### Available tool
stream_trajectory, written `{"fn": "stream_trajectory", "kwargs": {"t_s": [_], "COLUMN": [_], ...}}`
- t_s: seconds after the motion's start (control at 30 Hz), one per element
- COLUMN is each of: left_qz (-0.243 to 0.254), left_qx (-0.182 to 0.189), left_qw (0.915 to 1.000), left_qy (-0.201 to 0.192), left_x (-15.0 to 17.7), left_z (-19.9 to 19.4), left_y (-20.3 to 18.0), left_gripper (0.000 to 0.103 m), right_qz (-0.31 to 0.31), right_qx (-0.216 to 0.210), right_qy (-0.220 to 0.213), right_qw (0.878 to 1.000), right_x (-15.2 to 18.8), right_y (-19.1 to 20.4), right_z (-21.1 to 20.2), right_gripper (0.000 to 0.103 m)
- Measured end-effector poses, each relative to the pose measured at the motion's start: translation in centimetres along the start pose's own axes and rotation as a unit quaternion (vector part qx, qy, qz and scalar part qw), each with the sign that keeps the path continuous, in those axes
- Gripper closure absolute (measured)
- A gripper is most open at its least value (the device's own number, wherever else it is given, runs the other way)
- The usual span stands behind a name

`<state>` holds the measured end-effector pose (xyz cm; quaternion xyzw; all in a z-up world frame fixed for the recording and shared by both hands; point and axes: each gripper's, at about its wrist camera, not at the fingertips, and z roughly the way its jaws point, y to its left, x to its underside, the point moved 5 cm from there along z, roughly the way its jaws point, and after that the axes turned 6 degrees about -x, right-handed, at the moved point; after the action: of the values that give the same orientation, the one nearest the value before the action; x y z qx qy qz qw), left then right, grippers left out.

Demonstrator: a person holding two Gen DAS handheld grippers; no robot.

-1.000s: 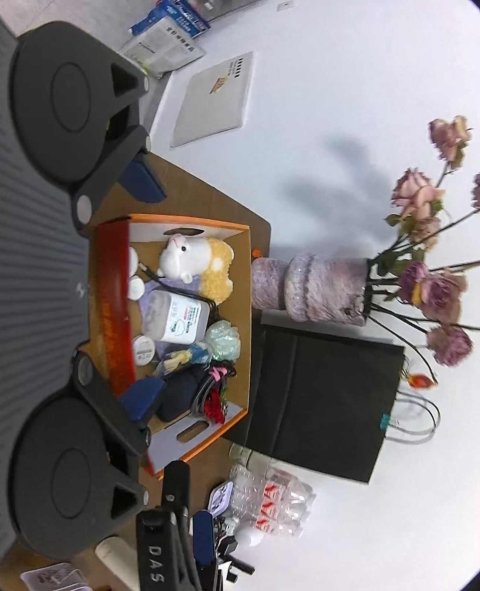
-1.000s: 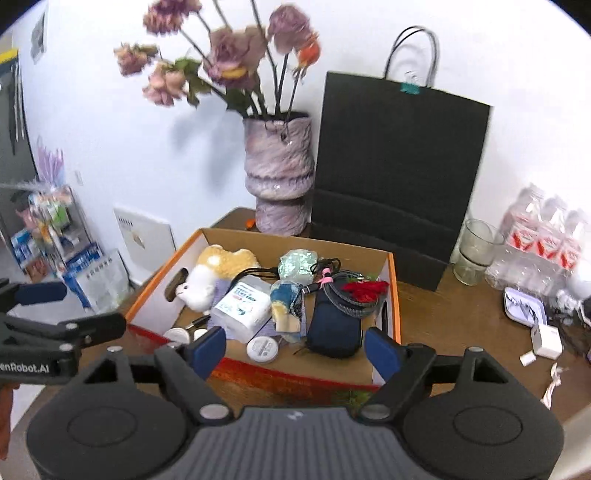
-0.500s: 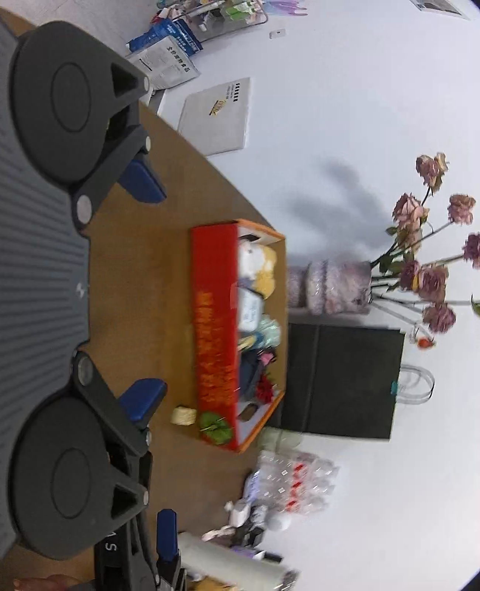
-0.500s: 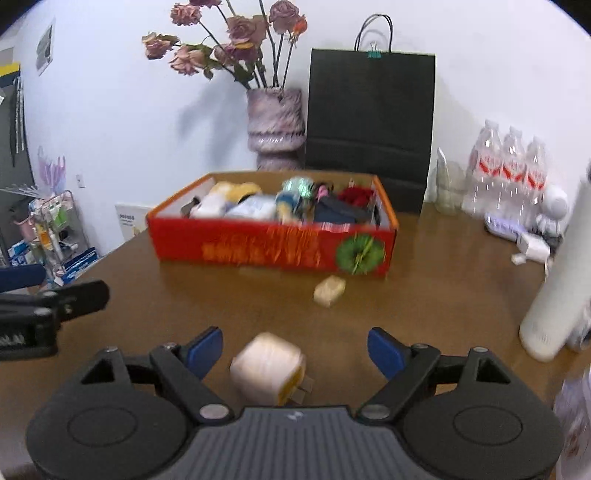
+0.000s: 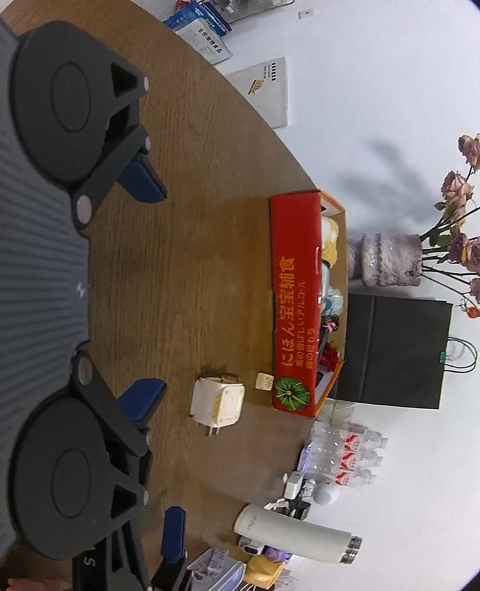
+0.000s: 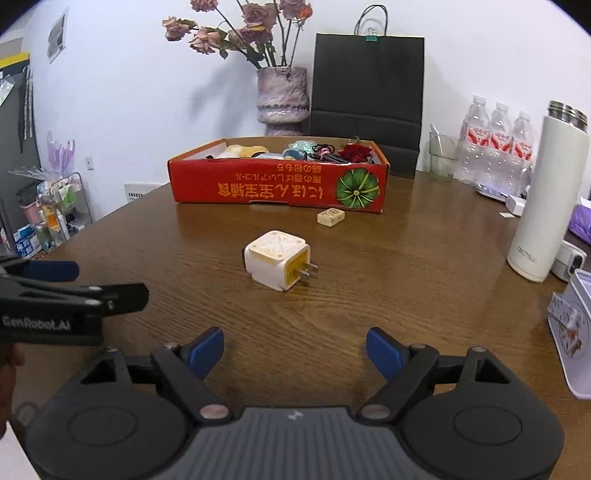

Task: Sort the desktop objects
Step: 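Withdraw both open tools from the box back over the table, then grasp the white plug adapter with the right tool while the left tool grasps the beige block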

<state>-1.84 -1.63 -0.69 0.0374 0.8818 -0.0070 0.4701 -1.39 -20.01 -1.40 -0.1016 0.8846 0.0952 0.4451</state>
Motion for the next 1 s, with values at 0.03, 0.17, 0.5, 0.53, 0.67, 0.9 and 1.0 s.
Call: {"fn": "stream_trajectory", "kwargs": {"t_s": [0.03, 0.17, 0.5, 0.53, 0.67, 0.9, 1.0], "left_qz": [0.000, -0.006, -0.009, -0.008, 0.000, 0.076, 0.102], "left_qx": [-0.001, -0.008, -0.025, -0.025, -0.021, 0.090, 0.119], "left_qw": [1.0000, 0.9999, 0.9994, 0.9994, 0.9997, 0.9930, 0.9874], "left_qy": [-0.001, 0.004, 0.024, 0.024, 0.014, 0.010, 0.018], "left_x": [-0.1, -0.6, -1.2, -1.4, -3.5, -8.3, -9.5], "left_z": [0.1, 1.0, 3.8, 4.2, 6.3, 13.0, 15.6], "left_y": [0.1, 0.9, 2.5, 2.5, 1.7, -6.2, -9.8], "left_gripper": [0.000, 0.000, 0.000, 0.000, 0.000, 0.004, 0.011], "right_qz": [-0.005, -0.061, -0.081, -0.068, -0.028, 0.067, 0.114], "right_qx": [-0.003, -0.039, -0.146, -0.150, -0.108, 0.000, -0.018], "right_qy": [-0.002, 0.001, 0.036, 0.026, 0.008, -0.023, -0.028], "right_qw": [1.000, 0.997, 0.985, 0.986, 0.994, 0.998, 0.993], "right_x": [-0.3, -2.3, -5.8, -5.8, -5.9, -5.9, -5.6], "right_y": [-0.1, -0.8, -1.9, -1.9, -3.6, -9.8, -11.4], "right_z": [0.2, 3.3, 9.5, 9.4, 8.8, 8.3, 8.3], "right_gripper": [0.020, 0.020, 0.065, 0.065, 0.065, 0.065, 0.065]}}
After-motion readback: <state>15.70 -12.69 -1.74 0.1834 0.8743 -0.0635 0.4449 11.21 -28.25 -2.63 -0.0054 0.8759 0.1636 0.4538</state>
